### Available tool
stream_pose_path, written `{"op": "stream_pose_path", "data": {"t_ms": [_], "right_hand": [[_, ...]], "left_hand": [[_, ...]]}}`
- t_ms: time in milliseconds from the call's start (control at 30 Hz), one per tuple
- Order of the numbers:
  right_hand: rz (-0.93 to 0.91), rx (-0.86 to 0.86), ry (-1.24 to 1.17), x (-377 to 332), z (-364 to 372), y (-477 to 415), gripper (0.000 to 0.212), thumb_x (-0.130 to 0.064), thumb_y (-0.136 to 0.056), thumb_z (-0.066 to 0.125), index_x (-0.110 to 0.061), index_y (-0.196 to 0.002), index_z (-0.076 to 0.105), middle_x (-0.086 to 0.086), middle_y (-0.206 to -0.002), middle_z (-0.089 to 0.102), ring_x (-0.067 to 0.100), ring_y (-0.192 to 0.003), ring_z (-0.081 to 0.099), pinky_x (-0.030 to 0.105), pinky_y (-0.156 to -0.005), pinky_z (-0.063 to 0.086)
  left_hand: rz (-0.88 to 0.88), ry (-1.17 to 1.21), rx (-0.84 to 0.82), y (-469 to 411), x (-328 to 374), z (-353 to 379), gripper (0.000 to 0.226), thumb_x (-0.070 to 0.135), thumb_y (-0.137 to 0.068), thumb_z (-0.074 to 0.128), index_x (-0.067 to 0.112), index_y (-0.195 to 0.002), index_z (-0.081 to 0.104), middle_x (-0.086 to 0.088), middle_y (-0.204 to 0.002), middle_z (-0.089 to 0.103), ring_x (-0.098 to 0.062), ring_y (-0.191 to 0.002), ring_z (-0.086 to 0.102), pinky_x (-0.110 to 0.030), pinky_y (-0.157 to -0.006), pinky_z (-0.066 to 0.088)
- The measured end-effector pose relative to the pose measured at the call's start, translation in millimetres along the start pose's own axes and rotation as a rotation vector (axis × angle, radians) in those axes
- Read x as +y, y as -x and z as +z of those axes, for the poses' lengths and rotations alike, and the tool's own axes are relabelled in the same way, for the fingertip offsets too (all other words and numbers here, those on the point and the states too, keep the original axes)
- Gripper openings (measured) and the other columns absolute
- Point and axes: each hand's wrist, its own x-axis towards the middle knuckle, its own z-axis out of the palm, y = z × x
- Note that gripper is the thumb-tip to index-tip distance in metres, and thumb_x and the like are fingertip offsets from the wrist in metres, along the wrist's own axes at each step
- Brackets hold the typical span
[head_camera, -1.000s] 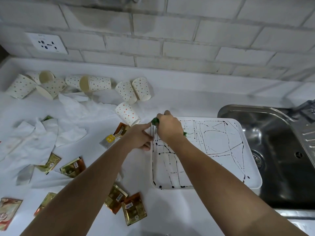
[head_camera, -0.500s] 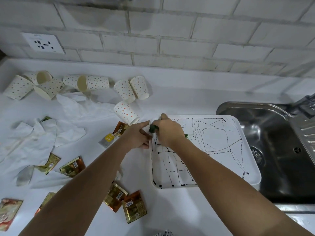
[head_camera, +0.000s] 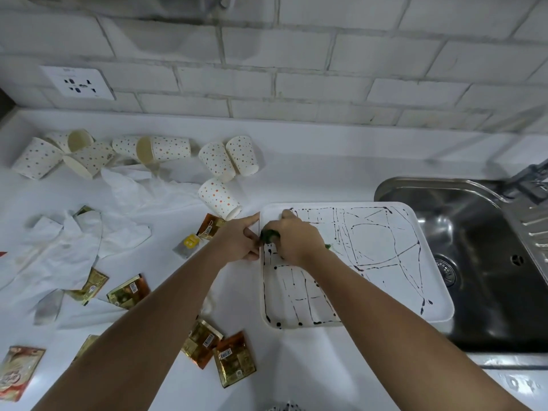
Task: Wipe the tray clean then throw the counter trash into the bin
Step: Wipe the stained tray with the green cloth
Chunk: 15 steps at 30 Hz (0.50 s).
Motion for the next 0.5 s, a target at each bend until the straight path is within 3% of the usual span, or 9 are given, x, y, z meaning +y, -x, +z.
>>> {"op": "stream_pose_path", "data": {"t_ms": [167, 300, 367, 500], "right_hand": [[0.065, 0.048, -0.006, -3, -4, -14, 0.030, -0.011, -0.096, 0.056, -0.034, -0.113, 0.066, 0.003, -0.110, 0.045, 0.024, -0.071, 0.058, 0.033, -0.060, 0.051], [0.074, 0.048, -0.019, -1, 0, -8, 0.026, -0.015, -0.098, 0.054, -0.032, -0.115, 0.066, 0.004, -0.109, 0.045, 0.026, -0.072, 0.059, 0.036, -0.065, 0.055], [0.075, 0.053, -0.017, -1, -2, -11, 0.027, -0.013, -0.097, 0.055, -0.032, -0.113, 0.067, 0.004, -0.108, 0.046, 0.027, -0.072, 0.060, 0.035, -0.064, 0.054], [0.074, 0.055, -0.017, -4, -4, -13, 0.026, -0.017, -0.097, 0.055, -0.032, -0.113, 0.069, 0.003, -0.106, 0.049, 0.025, -0.074, 0.059, 0.034, -0.065, 0.054]], "left_hand": [[-0.039, 0.028, -0.020, -2, 0, -1, 0.080, -0.016, -0.090, 0.061, 0.025, -0.157, 0.041, -0.009, -0.088, 0.074, -0.026, -0.084, 0.074, -0.037, -0.078, 0.064], [-0.069, 0.116, -0.050, -13, 7, -9, 0.057, -0.009, -0.095, 0.056, 0.012, -0.148, 0.054, -0.020, -0.096, 0.078, -0.032, -0.095, 0.077, -0.041, -0.086, 0.064], [-0.053, 0.087, 0.036, -20, 14, -8, 0.037, 0.002, -0.100, 0.058, 0.008, -0.136, 0.063, -0.019, -0.089, 0.078, -0.033, -0.087, 0.078, -0.044, -0.082, 0.065], [0.012, -0.071, 0.217, -27, 23, 1, 0.012, 0.019, -0.096, 0.072, 0.018, -0.108, 0.069, -0.017, -0.079, 0.076, -0.029, -0.066, 0.077, -0.045, -0.064, 0.066]]}}
